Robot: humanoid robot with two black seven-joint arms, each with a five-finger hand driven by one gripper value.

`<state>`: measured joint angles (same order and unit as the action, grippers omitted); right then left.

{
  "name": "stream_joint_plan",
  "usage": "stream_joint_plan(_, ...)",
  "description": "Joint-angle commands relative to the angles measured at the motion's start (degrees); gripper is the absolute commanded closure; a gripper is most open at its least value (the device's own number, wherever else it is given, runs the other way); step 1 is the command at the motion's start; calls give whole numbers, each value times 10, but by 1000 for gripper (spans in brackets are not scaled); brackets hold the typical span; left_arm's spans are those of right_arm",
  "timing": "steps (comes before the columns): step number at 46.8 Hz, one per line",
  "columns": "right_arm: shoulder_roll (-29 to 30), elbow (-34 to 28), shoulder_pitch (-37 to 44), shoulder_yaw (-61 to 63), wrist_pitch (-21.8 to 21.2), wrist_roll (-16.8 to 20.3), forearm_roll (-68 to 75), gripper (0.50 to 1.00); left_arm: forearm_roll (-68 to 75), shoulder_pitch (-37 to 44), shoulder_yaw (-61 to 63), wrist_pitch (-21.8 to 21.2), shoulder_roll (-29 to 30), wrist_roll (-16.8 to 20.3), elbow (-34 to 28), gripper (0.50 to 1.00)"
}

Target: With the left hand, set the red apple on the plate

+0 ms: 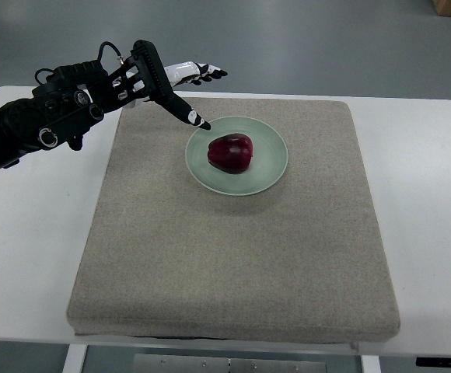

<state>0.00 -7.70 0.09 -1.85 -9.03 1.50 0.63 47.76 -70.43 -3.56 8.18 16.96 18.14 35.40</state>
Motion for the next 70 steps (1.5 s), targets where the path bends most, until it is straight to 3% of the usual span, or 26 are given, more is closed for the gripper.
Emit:
stream_joint_plan(1, 0, 0, 0, 0, 1, 0, 0, 568, -63, -1, -2, -32, 0, 0, -14, 516)
stream_joint_plan(10, 0, 0, 0, 0, 1, 0, 0, 570, -265, -3, -4, -73, 0, -2, -37, 516)
stream_joint_plan(17, 0, 0, 0, 0, 1, 0, 0, 568, -409, -6, -22, -130, 0, -5, -57, 516)
stream_joint_plan(23, 0, 0, 0, 0, 0, 0, 0, 570, -515, -7, -46, -141, 0, -6, -71, 516)
stream_joint_plan(30, 0, 0, 0, 0, 0, 0, 1, 568, -595, 0, -54, -100, 0, -6, -99, 514)
stream_joint_plan(45, 0, 0, 0, 0, 1, 0, 0, 568, -646, 17, -59, 93, -22, -6, -193, 512)
stream_joint_plan(70, 0, 0, 0, 0, 0, 0, 0, 570, -743, 46, -91, 218, -37, -6, -212, 510)
